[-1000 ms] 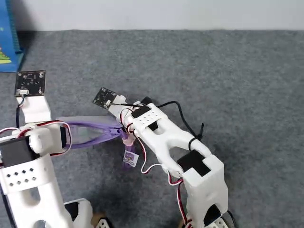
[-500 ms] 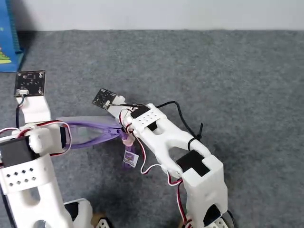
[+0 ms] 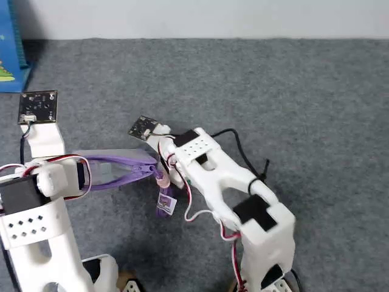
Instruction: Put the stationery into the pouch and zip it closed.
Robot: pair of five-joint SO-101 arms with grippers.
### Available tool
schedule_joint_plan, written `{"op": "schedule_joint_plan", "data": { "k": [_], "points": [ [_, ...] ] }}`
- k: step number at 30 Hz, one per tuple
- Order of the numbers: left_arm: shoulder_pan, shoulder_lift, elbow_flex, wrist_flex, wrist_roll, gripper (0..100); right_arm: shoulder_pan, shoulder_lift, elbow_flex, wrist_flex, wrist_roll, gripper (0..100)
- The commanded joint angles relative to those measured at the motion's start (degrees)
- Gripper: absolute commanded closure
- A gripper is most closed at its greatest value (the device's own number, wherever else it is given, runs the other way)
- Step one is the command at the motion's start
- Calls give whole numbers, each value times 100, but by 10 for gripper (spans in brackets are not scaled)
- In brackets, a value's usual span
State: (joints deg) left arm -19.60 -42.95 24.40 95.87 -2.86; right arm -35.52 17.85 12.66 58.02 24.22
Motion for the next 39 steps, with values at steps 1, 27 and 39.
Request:
{"op": "schedule_joint_plan", "data": {
  "k": [1,27,39],
  "points": [
    [18,0,-22,-141,0,989,75,-1253,862,110,-132,990],
    [26,0,-13,-158,0,989,-620,-8963,3182,101,-2154,991],
    [26,0,-4,-132,0,989,-2193,-9886,3675,-2826,-2189,991]
  ]
}}
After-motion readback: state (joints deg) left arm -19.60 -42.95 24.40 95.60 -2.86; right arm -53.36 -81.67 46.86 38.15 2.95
